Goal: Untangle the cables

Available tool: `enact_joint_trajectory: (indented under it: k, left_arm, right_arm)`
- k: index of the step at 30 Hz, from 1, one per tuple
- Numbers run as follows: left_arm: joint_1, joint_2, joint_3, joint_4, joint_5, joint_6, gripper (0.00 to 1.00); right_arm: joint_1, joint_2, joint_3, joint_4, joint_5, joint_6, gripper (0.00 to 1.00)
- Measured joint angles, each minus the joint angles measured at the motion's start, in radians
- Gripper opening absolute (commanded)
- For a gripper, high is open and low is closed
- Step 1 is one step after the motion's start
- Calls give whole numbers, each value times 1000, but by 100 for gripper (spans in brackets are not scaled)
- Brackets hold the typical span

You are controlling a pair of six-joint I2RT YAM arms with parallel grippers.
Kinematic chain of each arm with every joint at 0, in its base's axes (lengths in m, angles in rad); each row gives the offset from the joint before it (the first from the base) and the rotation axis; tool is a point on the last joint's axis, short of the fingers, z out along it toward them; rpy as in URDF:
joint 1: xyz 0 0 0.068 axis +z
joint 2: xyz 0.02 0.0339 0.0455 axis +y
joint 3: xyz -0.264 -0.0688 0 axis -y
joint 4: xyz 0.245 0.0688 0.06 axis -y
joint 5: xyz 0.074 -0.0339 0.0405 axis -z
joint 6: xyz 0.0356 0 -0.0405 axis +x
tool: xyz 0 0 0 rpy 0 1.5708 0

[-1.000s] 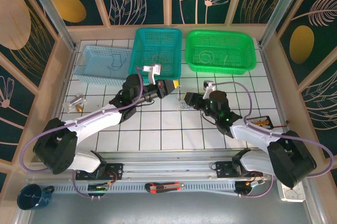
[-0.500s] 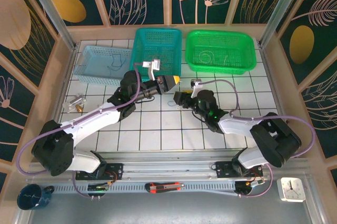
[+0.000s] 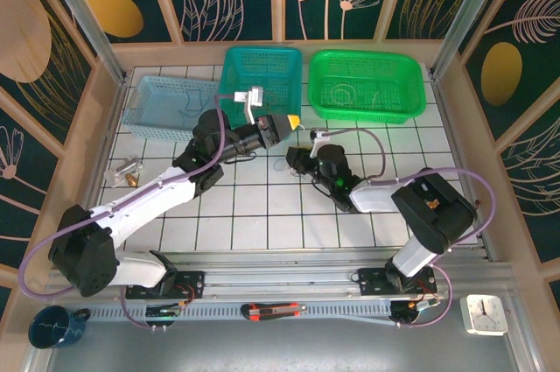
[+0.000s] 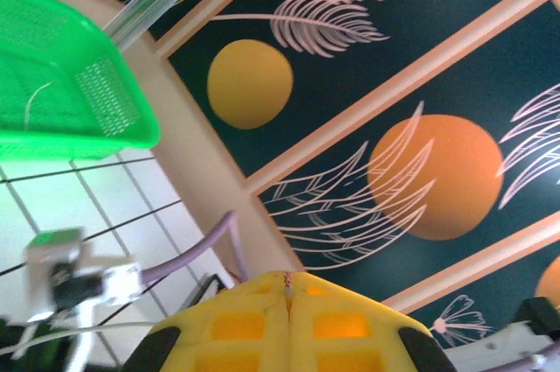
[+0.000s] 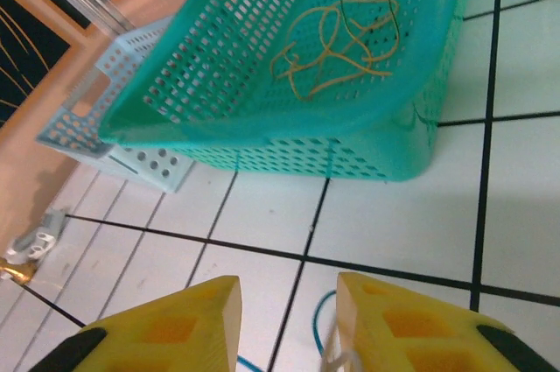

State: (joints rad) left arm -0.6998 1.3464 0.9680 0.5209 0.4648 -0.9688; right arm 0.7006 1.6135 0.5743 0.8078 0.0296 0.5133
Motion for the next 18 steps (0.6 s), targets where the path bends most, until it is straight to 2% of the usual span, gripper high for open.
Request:
enact_joint_trajectory:
  k: [9,18]
  left_arm:
    - [0,0,267,-51,18,-7,0]
    - [12,10,522,-196,10,74,0]
  right_arm:
    - [6,52,-112,77,14,74,33]
    - [27,56,-202,140,41,141,36]
